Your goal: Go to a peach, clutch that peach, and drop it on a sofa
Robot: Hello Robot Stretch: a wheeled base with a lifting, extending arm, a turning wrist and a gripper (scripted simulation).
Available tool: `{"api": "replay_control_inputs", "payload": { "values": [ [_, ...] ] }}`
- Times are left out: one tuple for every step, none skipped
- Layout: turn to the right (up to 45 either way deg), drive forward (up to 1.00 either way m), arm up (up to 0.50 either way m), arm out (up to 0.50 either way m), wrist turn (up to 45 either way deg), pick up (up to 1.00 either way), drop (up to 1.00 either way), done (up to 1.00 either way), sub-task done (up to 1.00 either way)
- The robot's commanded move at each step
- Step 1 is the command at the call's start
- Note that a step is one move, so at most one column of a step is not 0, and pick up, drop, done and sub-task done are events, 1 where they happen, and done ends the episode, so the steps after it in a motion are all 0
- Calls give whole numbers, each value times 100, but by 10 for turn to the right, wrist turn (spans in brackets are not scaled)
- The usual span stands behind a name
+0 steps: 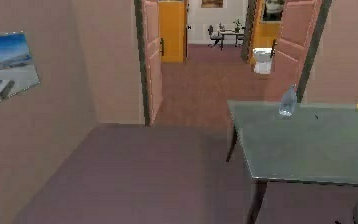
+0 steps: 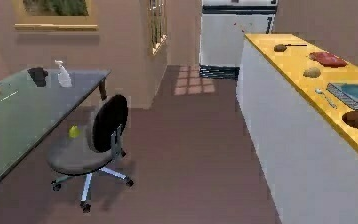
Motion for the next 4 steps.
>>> {"api": "replay_control_inputs", "payload": {
  "values": [
    [0, 100, 0, 0, 0, 0, 0, 0, 0],
    [-30, 0, 0, 0, 0, 0, 0, 0, 0],
    [0, 100, 0, 0, 0, 0, 0, 0, 0],
    [-150, 0, 0, 0, 0, 0, 0, 0, 0]
  ]
}}
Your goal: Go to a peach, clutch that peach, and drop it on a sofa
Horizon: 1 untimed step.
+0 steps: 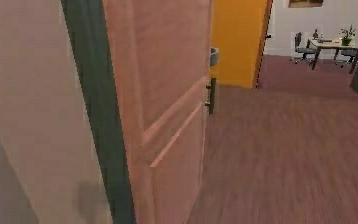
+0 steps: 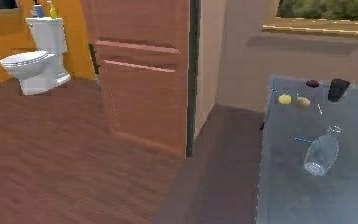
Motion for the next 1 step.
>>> {"api": "replay_control_inputs", "payload": {
  "values": [
    [0, 10, 0, 0, 0, 0, 0, 0, 0]
  ]
}}
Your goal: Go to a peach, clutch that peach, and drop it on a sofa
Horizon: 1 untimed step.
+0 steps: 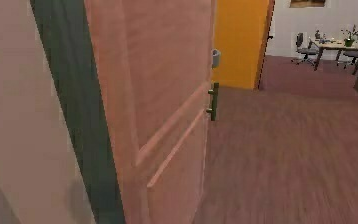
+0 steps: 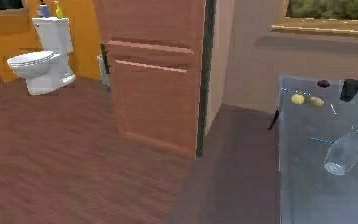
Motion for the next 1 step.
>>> {"api": "replay_control_inputs", "payload": {
  "values": [
    [450, 0, 0, 0, 0, 0, 0, 0, 0]
  ]
}}
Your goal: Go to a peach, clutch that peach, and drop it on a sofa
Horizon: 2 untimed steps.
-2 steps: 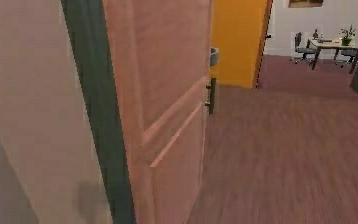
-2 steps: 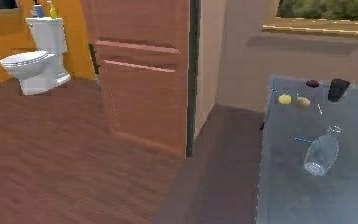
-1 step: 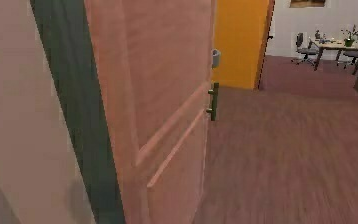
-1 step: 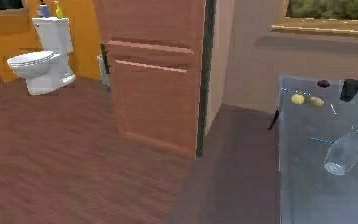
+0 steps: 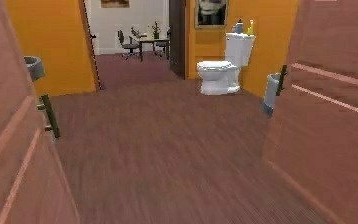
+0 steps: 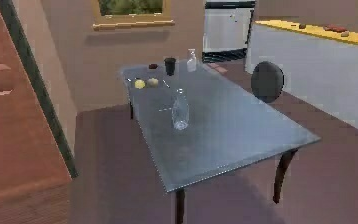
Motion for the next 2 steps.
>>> {"api": "replay_control_inputs", "payload": {
  "values": [
    [450, 0, 0, 0, 0, 0, 0, 0, 0],
    [60, 0, 0, 0, 0, 0, 0, 0, 0]
  ]
}}
